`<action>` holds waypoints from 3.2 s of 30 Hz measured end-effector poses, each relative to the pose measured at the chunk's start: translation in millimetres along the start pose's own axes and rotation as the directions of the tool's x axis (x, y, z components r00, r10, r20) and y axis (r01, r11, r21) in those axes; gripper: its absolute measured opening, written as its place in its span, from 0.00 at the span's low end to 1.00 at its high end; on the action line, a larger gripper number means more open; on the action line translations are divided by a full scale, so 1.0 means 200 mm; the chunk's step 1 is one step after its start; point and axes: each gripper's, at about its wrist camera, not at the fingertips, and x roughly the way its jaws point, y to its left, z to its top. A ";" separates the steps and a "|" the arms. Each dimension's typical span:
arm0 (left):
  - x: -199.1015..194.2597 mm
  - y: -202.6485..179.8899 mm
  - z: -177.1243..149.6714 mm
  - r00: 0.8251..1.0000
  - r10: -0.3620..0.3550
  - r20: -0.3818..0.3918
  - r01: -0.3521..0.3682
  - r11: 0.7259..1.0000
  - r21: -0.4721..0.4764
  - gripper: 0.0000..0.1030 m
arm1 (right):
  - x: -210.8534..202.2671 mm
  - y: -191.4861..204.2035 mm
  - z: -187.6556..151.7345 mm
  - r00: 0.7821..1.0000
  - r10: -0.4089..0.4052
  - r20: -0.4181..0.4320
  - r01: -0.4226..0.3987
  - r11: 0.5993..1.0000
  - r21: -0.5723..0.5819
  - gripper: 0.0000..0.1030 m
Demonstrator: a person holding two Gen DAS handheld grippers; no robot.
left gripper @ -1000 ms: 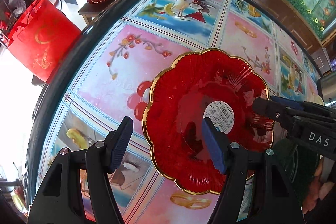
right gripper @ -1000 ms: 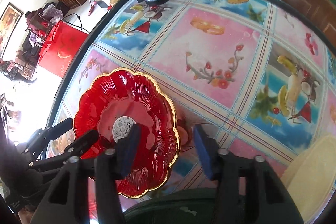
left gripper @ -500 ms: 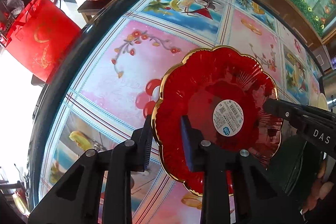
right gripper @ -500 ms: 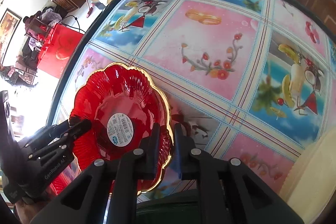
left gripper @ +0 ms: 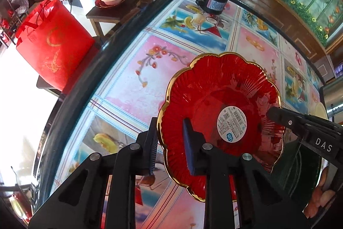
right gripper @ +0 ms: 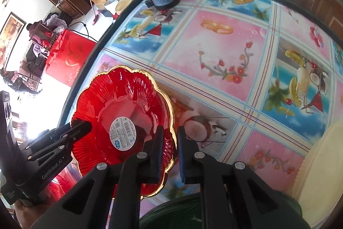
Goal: Organize plates and bowls
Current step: 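Lift the small red plate stacked on the large plate with the left gripper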
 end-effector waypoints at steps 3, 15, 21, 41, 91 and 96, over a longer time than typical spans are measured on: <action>-0.06 0.03 -0.01 1.000 0.000 0.012 0.000 1.000 0.002 0.21 | -0.02 0.06 0.00 1.000 -0.001 0.012 0.001 1.000 -0.016 0.10; -0.39 0.23 -0.19 0.996 -0.030 0.088 0.029 1.000 0.008 0.21 | -0.22 0.31 -0.20 0.996 0.058 0.065 -0.056 0.998 -0.030 0.09; -0.56 0.36 -0.37 0.993 -0.038 0.114 0.035 0.999 0.036 0.21 | -0.30 0.48 -0.42 0.992 0.088 0.088 -0.088 0.996 -0.006 0.09; -0.63 0.65 -0.85 0.997 -0.064 0.041 0.058 0.989 0.135 0.21 | -0.25 0.79 -1.03 0.992 0.111 0.057 -0.118 0.982 0.145 0.10; -0.42 0.75 -1.01 0.995 0.070 0.074 -0.086 0.966 0.243 0.25 | 0.06 1.02 -1.10 0.983 -0.179 -0.050 0.181 0.983 0.043 0.18; -0.42 0.75 -1.02 0.994 0.080 0.078 -0.097 0.963 0.250 0.26 | 0.06 1.05 -1.10 0.976 -0.210 -0.054 0.211 0.977 0.018 0.18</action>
